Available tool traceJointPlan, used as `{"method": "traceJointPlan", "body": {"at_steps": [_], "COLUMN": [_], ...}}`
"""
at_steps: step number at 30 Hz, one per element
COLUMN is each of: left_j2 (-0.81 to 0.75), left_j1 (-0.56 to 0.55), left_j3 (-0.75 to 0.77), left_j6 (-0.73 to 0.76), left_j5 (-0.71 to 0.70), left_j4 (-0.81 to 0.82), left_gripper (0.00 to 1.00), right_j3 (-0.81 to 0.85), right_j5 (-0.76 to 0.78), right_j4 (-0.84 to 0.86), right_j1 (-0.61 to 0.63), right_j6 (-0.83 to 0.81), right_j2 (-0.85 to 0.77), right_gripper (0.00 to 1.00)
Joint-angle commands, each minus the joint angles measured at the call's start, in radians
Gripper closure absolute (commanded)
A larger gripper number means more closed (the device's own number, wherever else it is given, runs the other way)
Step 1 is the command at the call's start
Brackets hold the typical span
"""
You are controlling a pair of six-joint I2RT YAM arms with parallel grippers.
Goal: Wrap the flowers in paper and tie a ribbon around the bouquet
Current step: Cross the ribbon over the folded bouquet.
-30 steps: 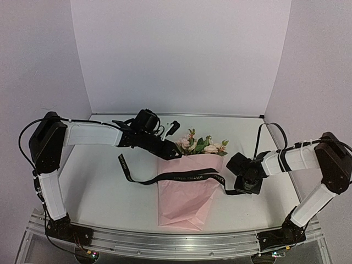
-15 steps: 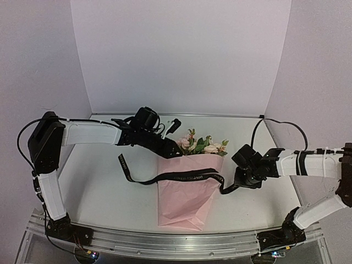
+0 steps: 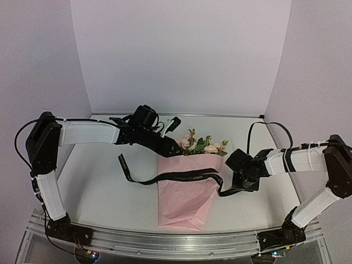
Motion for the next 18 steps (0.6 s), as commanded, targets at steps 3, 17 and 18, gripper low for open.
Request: {"method": "traceJointPlan", "body": {"at_steps": [3, 17, 18], "left_j2": [-0.035, 0.031, 0.037], "left_j1": [-0.015, -0.066, -0.068], "left_j3": [0.063, 0.124, 0.12], "left_j6": [0.052, 0.116, 0.115], "left_j5": [0.09, 0.232, 0.253], "left_j4": [0.0, 0.14, 0.164], "left_gripper": [0.57, 0.5, 0.5], "right_j3": [0.071, 0.282, 0.302], "right_j5": [0.014, -0.133, -0.148], "right_j4": [-0.042, -0.142, -0.143], "right_j1": [0.001, 0.013, 0.014], "right_j6": [0.006, -0.055, -0.06], "right_j2": [-0.09, -0.236, -0.234], "right_gripper": [0.86, 0.96, 0.96]}}
